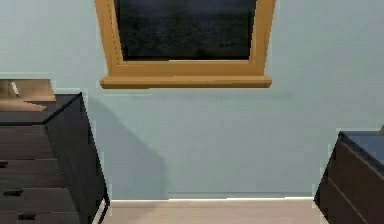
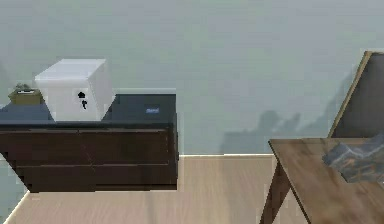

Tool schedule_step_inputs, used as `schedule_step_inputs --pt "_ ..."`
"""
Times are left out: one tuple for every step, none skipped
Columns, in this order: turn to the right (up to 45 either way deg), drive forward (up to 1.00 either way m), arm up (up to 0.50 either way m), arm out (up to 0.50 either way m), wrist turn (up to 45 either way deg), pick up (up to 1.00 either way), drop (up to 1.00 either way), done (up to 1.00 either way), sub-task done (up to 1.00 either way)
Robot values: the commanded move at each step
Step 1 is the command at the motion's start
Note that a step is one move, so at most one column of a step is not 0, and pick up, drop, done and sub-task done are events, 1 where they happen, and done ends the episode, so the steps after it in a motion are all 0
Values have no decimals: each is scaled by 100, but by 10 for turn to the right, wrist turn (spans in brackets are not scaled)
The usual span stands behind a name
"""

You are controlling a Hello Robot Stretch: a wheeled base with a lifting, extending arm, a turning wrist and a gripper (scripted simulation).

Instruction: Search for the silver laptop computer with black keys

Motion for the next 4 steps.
schedule_step_inputs --pt "0 5 0 0 0 0 0 0 0" --pt "-450 0 0 0 0 0 0 0 0" --pt "-360 0 0 0 0 0 0 0 0" --pt "0 60 0 0 0 0 0 0 0"
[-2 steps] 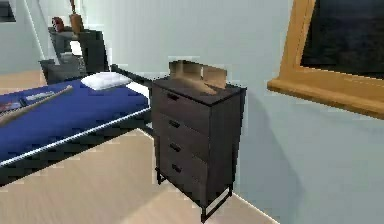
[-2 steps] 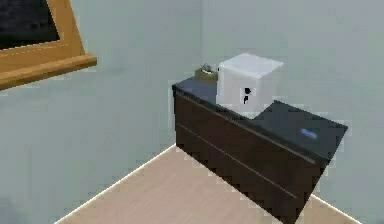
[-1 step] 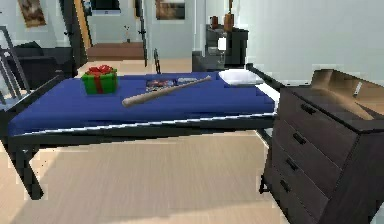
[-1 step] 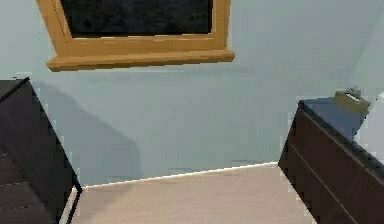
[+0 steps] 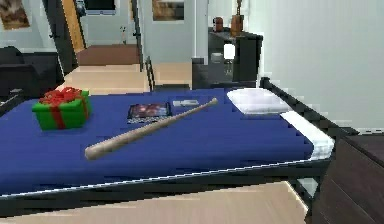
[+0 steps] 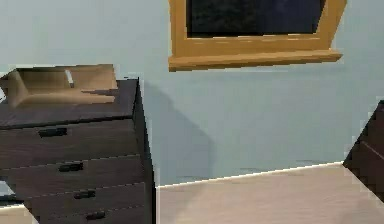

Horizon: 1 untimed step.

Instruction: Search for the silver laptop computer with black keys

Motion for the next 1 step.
schedule_step_inputs --pt "-450 0 0 0 0 0 0 0 0"
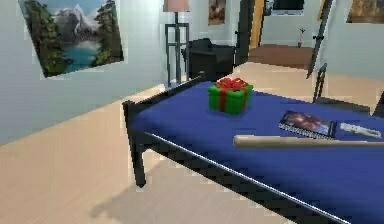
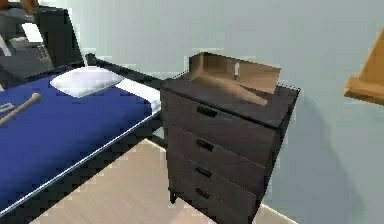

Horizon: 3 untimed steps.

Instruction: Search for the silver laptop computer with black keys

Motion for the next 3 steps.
schedule_step_inputs --pt "-450 0 0 0 0 0 0 0 0" --pt "-60 0 0 0 0 0 0 0 0" --pt "0 25 0 0 0 0 0 0 0"
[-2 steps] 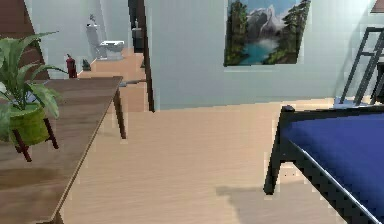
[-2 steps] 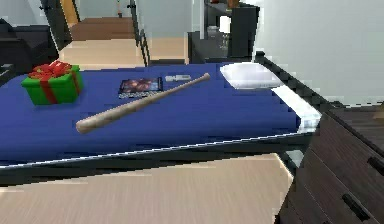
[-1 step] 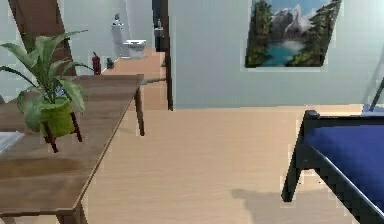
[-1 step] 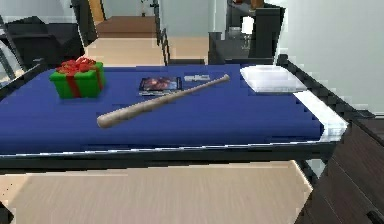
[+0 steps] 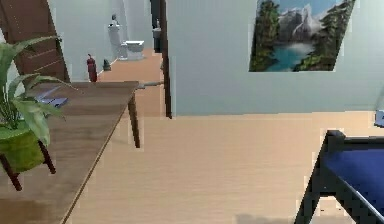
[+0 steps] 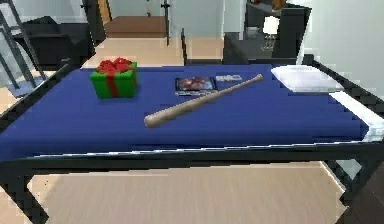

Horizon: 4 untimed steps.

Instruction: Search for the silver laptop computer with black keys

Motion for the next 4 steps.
schedule_step_inputs --pt "-30 0 0 0 0 0 0 0 0" --pt "420 0 0 0 0 0 0 0 0" --pt "0 40 0 0 0 0 0 0 0" --pt "-450 0 0 0 0 0 0 0 0"
